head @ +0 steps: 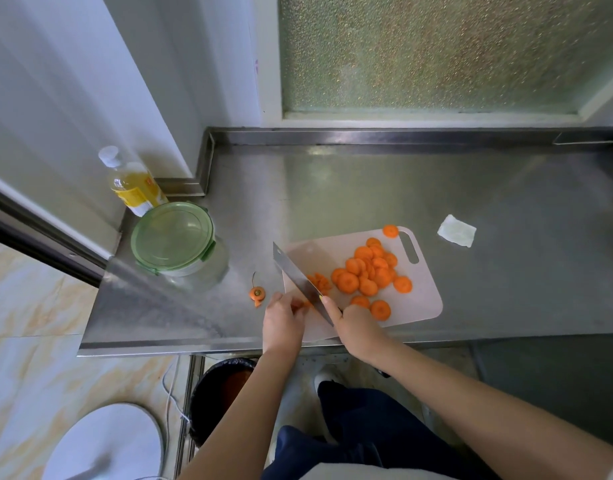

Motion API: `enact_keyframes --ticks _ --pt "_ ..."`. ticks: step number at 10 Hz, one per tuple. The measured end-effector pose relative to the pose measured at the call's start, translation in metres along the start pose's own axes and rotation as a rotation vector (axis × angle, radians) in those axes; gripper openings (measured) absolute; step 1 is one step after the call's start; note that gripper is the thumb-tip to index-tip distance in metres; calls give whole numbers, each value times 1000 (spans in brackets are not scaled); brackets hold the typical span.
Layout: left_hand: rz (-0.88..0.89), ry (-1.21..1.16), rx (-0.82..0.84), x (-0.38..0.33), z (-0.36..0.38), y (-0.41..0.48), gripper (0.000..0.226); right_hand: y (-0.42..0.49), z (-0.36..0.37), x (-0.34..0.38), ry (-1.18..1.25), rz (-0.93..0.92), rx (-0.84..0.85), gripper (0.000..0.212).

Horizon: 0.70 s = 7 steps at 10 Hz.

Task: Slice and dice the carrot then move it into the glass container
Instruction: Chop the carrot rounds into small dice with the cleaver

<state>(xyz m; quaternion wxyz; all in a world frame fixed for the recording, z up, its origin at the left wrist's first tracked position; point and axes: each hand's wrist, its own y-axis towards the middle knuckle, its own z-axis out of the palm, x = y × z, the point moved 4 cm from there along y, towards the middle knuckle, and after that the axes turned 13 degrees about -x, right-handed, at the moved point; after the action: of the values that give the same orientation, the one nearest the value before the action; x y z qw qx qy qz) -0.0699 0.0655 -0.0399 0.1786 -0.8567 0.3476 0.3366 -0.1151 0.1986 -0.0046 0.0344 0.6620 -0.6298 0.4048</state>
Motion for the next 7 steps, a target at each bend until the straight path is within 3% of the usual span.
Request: enact_keyframes --ticks 1,2,3,4,5,7 --pt "-16 -13 7 2 1 1 7 -3 4 11 -197 -68 57 54" --pt "-54 -53 22 5 3 2 10 5 13 -4 -141 -21 12 48" --pt "-61 -35 33 6 4 3 9 -2 13 4 -160 -80 11 63" --pt "-43 -22 38 5 3 2 9 3 15 7 -241 -122 -33 65" --pt "2 -12 21 1 -1 0 13 8 8 7 -166 -99 6 55" --pt "27 -32 -25 1 -2 -2 11 14 -2 7 -60 -62 20 65"
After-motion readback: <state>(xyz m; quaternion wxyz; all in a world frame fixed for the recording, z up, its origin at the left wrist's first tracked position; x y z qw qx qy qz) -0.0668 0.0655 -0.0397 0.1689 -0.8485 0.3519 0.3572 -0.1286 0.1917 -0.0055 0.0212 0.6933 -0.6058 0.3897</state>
